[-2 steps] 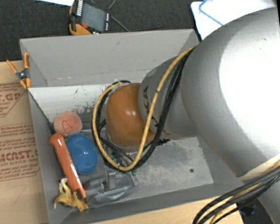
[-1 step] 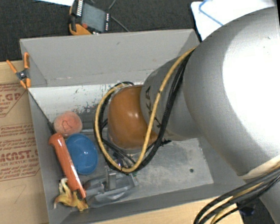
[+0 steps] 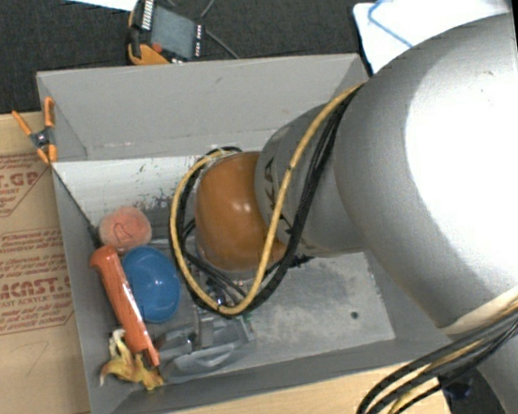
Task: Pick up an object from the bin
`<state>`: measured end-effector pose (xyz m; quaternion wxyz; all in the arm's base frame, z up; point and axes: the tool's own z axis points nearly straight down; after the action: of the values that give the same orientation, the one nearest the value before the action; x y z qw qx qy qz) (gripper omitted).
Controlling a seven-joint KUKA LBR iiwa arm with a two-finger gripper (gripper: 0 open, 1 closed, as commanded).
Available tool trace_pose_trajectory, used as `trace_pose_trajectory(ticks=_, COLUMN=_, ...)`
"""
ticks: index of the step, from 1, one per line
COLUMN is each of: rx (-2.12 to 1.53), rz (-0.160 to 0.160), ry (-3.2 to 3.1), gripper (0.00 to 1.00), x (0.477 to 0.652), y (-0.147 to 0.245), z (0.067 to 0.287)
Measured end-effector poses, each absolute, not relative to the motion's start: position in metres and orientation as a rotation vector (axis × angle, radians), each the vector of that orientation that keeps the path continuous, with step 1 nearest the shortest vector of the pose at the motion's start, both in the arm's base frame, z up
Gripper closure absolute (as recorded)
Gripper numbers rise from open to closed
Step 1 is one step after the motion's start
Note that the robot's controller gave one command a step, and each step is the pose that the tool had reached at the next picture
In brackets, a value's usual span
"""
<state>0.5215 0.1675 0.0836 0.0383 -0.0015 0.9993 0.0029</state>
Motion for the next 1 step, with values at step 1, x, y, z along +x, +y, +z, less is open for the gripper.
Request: trace_pose_trajectory(ticks=1, rx=0.016, rz=0.018, ry=3.054, gripper=0.0, x=0.5143, y=0.166, z=0.0953)
